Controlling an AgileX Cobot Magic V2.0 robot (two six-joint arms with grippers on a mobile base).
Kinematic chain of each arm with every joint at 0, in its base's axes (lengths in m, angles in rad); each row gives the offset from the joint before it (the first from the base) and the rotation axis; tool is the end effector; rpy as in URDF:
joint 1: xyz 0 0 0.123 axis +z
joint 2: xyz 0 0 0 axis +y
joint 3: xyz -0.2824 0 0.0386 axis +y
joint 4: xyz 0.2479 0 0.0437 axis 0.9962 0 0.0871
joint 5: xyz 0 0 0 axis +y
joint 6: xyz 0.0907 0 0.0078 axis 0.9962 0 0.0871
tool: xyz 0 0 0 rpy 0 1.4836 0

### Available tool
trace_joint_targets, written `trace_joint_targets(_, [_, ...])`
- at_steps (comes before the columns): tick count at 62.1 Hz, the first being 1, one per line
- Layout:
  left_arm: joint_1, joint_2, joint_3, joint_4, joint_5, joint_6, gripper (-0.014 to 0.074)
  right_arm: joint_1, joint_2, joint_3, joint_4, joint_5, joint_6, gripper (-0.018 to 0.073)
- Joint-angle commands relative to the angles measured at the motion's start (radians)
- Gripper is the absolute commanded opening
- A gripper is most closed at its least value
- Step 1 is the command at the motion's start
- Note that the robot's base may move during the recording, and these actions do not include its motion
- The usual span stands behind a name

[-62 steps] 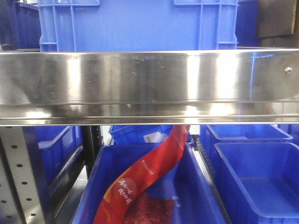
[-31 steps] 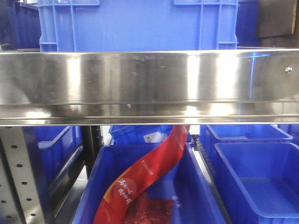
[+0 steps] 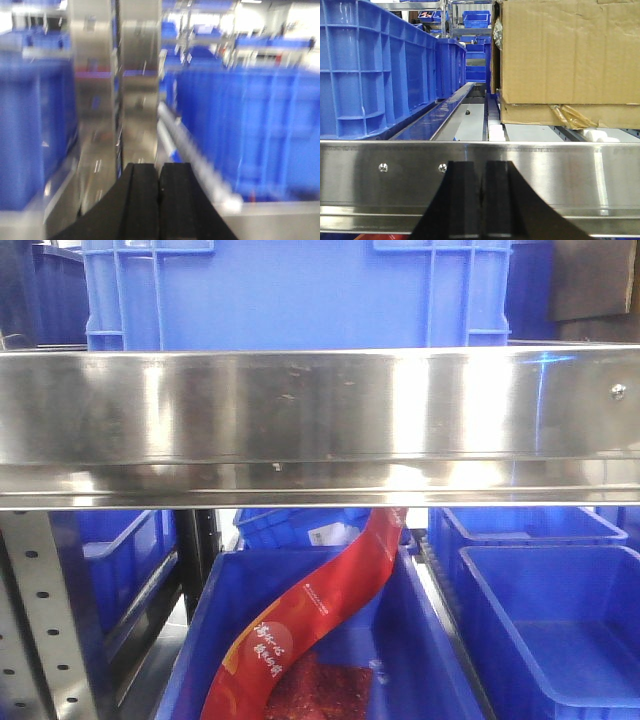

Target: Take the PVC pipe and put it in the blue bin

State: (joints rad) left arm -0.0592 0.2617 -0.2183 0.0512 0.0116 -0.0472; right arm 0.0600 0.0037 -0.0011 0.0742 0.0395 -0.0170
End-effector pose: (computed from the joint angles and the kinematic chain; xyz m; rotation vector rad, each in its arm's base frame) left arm 0.0776 -0.0045 0.2691 0.0481 1.5380 -0.0434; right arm 0.0566 0.0037 0.2097 -0.0045 1.5263 0.0957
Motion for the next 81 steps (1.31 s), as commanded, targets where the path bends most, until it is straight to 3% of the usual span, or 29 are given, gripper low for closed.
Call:
trace_joint_targets(1, [0.028, -0.052, 0.075, -0.021, -0.044, 0.002, -0.0111, -0.006, -0.004, 0.001, 0.003, -0.024, -0.004, -0.0165])
trace_joint_targets(7, [0.070, -0.126, 0.155, -0.057, -0.050, 0.002, -0.0111, -0.006, -0.004, 0.001, 0.003, -0.024, -0.004, -0.0165])
trace_joint_targets(18, [0.116, -0.262, 0.218, -0.057, -0.048, 0.002, -0.0111, -0.006, -0.004, 0.001, 0.003, -0.024, -0.004, -0.0165])
trace_joint_targets(32, [0.105, -0.262, 0.218, -0.035, 0.001, 0.002, -0.0111, -0.006, -0.004, 0.001, 0.003, -0.024, -0.004, -0.0165])
trace_joint_targets(52, [0.011, -0.262, 0.218, -0.035, 0.001, 0.002, -0.0111, -0.006, -0.004, 0.001, 0.003, -0.024, -0.004, -0.0165])
trace_joint_targets(81, [0.044, -0.262, 0.218, -0.035, 0.001, 0.002, -0.0111, -0.006, -0.004, 0.001, 0.003, -0.024, -0.004, -0.0165])
